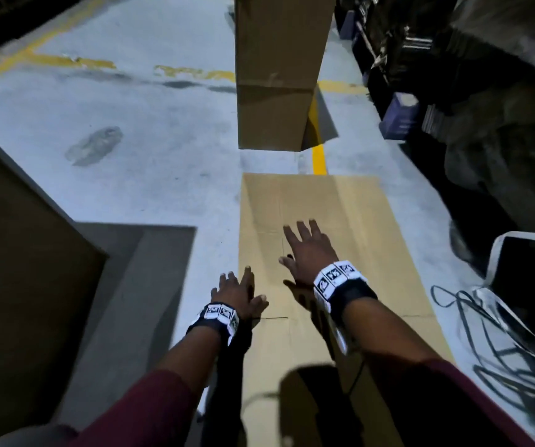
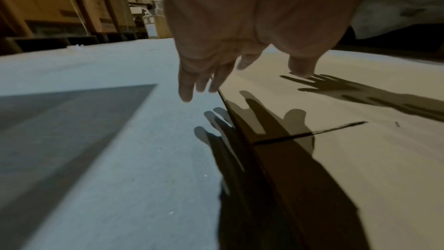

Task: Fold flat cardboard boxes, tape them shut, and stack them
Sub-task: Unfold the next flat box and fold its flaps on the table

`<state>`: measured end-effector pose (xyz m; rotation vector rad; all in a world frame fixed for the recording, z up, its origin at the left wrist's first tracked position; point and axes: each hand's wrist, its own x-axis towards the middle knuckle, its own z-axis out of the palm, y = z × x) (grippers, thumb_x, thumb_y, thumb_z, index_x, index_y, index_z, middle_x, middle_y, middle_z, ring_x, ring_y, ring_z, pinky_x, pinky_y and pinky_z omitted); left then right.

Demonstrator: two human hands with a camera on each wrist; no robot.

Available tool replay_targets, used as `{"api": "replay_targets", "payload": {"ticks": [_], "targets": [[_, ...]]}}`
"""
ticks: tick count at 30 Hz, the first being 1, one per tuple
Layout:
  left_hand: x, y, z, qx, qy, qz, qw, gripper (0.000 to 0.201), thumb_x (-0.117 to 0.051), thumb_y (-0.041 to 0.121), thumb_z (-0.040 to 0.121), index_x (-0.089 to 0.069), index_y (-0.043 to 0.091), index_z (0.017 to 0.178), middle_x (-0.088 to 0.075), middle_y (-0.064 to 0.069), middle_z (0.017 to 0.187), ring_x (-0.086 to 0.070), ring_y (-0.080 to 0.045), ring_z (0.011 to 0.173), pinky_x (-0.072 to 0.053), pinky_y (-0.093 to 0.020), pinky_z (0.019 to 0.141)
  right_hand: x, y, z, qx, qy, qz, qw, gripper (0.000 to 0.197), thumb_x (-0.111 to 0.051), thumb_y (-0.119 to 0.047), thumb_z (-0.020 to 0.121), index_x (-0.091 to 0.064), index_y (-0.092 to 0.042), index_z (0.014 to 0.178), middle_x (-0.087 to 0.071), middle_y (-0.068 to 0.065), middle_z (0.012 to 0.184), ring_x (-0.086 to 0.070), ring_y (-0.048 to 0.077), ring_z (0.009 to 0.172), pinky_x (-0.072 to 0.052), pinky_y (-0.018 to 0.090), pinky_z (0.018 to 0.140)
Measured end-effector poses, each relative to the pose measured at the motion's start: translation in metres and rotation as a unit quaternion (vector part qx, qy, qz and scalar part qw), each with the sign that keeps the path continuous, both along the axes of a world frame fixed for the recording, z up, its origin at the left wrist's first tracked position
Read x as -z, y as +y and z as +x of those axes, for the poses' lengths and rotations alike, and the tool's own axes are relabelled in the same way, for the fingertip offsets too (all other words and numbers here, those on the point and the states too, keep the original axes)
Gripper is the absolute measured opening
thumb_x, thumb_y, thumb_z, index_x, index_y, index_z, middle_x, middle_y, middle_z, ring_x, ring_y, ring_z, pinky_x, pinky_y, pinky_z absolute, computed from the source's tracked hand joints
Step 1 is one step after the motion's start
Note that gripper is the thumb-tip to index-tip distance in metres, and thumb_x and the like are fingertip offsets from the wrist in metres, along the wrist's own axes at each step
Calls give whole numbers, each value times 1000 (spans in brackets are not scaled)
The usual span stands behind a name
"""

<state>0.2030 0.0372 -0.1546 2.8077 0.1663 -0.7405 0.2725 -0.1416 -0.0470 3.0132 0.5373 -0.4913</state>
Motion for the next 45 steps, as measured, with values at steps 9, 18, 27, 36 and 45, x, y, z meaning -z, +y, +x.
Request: {"api": "replay_targets", "payload": {"ticks": [9, 18, 27, 36, 45], "targets": [[-6, -6, 6, -116, -59, -185, 974, 61, -68, 43, 87, -46, 15, 137, -56, -16, 132, -54, -34, 123, -44, -34, 99, -5, 26, 15, -10, -9, 30, 999, 75, -44, -50, 104, -6, -23, 162, -8, 9, 169, 2, 35, 155, -19, 50, 121], [-20, -27, 20, -255, -56, -319, 911, 46, -82, 20, 74, -64, 16, 116, -74, -10, 108, -71, -26, 93, -59, -37, 82, -15, 27, 18, 26, -1, 100, 995, 75, -46, -50, 103, -8, -25, 162, -11, 6, 169, 1, 32, 156, -17, 47, 123], [-267, -57, 12, -118, -161, -285, 938, 20, -55, 12, 85, -66, 19, 100, -73, -12, 88, -67, -34, 84, -55, -37, 72, -251, -21, 7, 32, -59, 158, 985, 71, -43, -53, 103, -16, -24, 162, -14, 8, 169, -5, 34, 155, -18, 47, 123], [-618, -40, 25, 106, -172, -106, 974, 71, -57, 6, 83, -46, 40, 145, -71, -14, 116, -68, -38, 102, -54, -40, 84, -612, -80, 35, 25, -125, 115, 985, 66, -47, -52, 101, -27, -26, 159, -16, 9, 168, -4, 32, 156, -10, 50, 126], [-888, 17, 102, 486, -378, 80, 784, 70, -41, -7, 62, -72, 13, 122, -72, -9, 118, -73, -35, 95, -60, -38, 70, -775, -151, 53, 118, -68, 162, 977, 77, -55, -63, 93, -37, -18, 153, -42, 18, 154, -32, 35, 145, -30, 48, 118]]}}
